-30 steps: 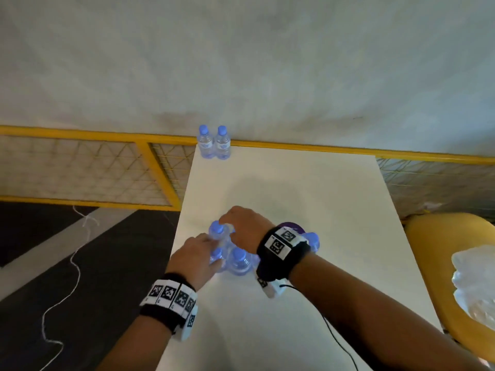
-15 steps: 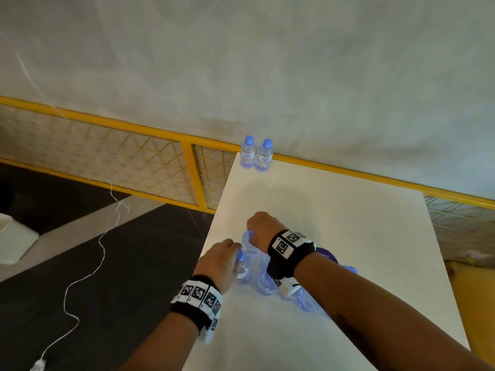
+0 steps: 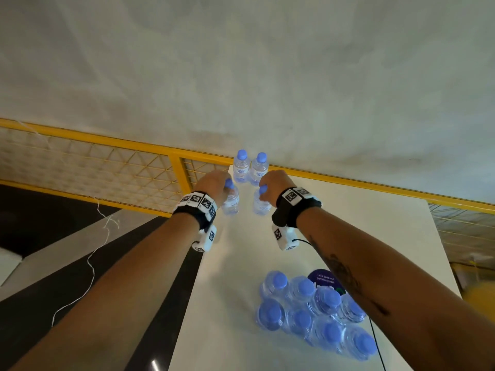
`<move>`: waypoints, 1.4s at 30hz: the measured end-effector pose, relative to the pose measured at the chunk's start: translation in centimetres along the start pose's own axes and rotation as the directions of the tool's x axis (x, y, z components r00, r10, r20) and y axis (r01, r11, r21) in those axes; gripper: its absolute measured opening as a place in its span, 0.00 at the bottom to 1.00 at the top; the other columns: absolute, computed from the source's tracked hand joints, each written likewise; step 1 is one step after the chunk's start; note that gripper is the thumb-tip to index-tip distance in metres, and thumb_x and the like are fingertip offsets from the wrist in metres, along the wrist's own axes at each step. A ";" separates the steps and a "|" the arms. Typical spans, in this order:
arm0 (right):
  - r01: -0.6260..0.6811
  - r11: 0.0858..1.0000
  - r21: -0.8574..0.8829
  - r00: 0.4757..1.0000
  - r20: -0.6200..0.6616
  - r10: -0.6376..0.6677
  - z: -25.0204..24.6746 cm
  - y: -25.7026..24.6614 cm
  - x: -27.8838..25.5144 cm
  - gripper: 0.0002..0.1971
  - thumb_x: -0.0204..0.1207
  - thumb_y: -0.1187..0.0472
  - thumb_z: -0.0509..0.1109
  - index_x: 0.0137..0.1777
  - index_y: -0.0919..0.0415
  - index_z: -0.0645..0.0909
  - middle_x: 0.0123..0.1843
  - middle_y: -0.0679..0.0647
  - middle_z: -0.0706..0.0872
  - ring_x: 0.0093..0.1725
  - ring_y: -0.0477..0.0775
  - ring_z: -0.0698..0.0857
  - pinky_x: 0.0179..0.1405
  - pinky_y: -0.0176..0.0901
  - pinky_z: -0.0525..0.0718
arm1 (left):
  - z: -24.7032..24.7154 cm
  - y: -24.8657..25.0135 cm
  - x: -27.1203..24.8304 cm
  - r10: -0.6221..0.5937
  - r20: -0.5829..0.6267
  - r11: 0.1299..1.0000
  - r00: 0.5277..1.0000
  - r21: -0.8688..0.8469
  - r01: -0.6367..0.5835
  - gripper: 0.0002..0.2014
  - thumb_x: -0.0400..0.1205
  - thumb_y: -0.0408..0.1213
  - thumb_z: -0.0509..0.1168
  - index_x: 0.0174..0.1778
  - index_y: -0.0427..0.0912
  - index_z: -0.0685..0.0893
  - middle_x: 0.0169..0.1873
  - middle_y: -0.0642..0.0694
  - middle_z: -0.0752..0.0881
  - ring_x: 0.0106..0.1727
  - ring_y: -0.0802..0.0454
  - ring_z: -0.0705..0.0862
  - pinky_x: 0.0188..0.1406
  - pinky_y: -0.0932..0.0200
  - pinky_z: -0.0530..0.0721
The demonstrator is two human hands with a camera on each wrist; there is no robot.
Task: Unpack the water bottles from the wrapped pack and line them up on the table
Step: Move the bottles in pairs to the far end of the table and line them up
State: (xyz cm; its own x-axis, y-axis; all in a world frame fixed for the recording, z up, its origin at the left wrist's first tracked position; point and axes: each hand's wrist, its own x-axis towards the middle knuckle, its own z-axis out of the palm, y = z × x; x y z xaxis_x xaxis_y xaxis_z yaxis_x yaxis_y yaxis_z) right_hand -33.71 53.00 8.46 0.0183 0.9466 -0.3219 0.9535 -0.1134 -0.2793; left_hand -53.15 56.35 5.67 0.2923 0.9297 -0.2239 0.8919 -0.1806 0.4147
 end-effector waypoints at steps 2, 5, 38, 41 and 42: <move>-0.021 1.000 -0.011 1.000 0.002 0.021 1.4 0.7 2.1 0.15 0.74 0.60 0.73 0.28 0.55 0.73 0.40 0.56 0.82 0.39 0.60 0.83 0.35 0.43 0.77 | 0.6 0.1 2.8 0.009 0.012 1.000 1.000 0.022 -0.010 0.05 0.84 0.39 0.71 0.53 0.43 0.86 0.49 0.46 0.82 0.56 0.39 0.85 0.53 0.51 0.80; -0.052 0.998 0.018 0.998 -0.018 0.052 3.1 1.6 4.6 0.07 0.75 0.62 0.72 0.36 0.57 0.80 0.43 0.56 0.86 0.40 0.59 0.86 0.37 0.44 0.82 | 2.4 -0.2 5.7 0.036 0.024 0.996 0.999 0.083 -0.038 0.03 0.84 0.37 0.69 0.51 0.43 0.85 0.49 0.45 0.82 0.55 0.38 0.86 0.50 0.50 0.79; -0.070 0.986 0.150 0.992 -0.095 0.085 4.4 1.9 8.4 0.27 0.73 0.54 0.78 0.67 0.65 0.75 0.61 0.60 0.80 0.59 0.63 0.84 0.50 0.47 0.78 | 3.8 0.7 9.7 0.023 -0.046 1.000 0.999 0.004 -0.023 0.18 0.85 0.39 0.71 0.70 0.41 0.81 0.62 0.39 0.86 0.65 0.36 0.85 0.58 0.47 0.83; -0.011 0.993 0.122 0.995 -0.094 0.022 4.5 2.7 4.5 0.25 0.73 0.48 0.77 0.64 0.60 0.77 0.58 0.55 0.80 0.62 0.59 0.80 0.56 0.44 0.76 | 3.9 -0.4 7.4 0.030 -0.106 0.994 0.994 -0.105 -0.042 0.37 0.81 0.44 0.77 0.85 0.49 0.68 0.71 0.41 0.80 0.70 0.38 0.82 0.67 0.40 0.84; 0.005 0.991 0.136 0.997 -0.075 0.005 4.5 3.1 2.7 0.25 0.73 0.49 0.77 0.66 0.59 0.78 0.61 0.56 0.80 0.63 0.59 0.80 0.60 0.46 0.76 | 4.0 -0.6 6.2 0.034 -0.153 0.993 0.988 -0.111 -0.051 0.37 0.80 0.45 0.77 0.84 0.50 0.68 0.71 0.42 0.80 0.69 0.38 0.82 0.66 0.40 0.85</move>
State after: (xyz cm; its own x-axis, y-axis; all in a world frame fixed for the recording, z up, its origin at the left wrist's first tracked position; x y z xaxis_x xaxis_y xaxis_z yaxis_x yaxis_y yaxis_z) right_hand -32.11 53.88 2.61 0.0460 0.9660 -0.2544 0.9038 -0.1487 -0.4012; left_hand -50.51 60.90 0.53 0.2658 0.9613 -0.0721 0.8320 -0.1910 0.5208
